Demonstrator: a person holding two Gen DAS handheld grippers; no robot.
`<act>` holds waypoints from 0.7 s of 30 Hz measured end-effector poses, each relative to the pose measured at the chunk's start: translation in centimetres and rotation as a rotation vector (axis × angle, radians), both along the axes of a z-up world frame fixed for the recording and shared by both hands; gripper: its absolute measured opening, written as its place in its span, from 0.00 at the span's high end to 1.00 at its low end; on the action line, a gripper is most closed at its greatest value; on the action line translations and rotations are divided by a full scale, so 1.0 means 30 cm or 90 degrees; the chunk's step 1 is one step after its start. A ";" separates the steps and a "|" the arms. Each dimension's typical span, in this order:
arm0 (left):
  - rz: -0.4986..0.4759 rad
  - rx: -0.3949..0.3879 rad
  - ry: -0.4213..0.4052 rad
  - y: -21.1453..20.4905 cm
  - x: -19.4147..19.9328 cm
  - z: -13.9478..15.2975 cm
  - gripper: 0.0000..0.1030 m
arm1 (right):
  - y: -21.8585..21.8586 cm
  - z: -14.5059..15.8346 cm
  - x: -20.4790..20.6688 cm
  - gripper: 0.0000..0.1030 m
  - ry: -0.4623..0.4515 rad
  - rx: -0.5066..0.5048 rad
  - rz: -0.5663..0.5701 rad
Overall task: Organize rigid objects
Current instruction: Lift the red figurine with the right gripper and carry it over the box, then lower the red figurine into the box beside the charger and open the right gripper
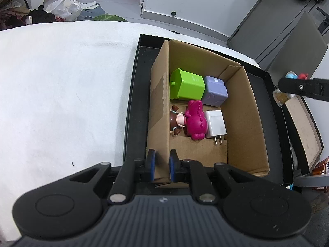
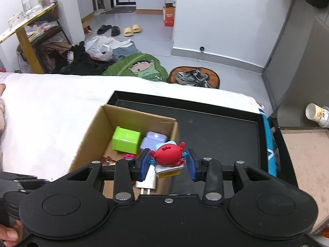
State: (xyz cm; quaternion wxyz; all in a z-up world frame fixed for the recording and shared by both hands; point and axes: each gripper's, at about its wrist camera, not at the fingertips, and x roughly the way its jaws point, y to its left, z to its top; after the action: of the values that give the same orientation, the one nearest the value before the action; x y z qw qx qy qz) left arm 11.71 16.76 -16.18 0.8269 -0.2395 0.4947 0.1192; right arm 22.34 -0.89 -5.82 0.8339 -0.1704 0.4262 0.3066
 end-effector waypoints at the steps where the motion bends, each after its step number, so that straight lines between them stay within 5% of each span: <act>1: -0.001 0.000 0.000 0.000 0.000 0.000 0.88 | 0.011 0.000 -0.006 0.64 0.001 0.001 0.003; 21: 0.003 -0.019 -0.009 0.013 -0.009 -0.005 0.87 | 0.152 -0.095 -0.103 0.64 0.054 -0.027 0.044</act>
State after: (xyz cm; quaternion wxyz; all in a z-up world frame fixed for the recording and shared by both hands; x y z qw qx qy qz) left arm 11.46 17.15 -16.32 0.8265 -0.2537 0.4898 0.1120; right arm 19.25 3.68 -8.68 0.8002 -0.1894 0.4613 0.3333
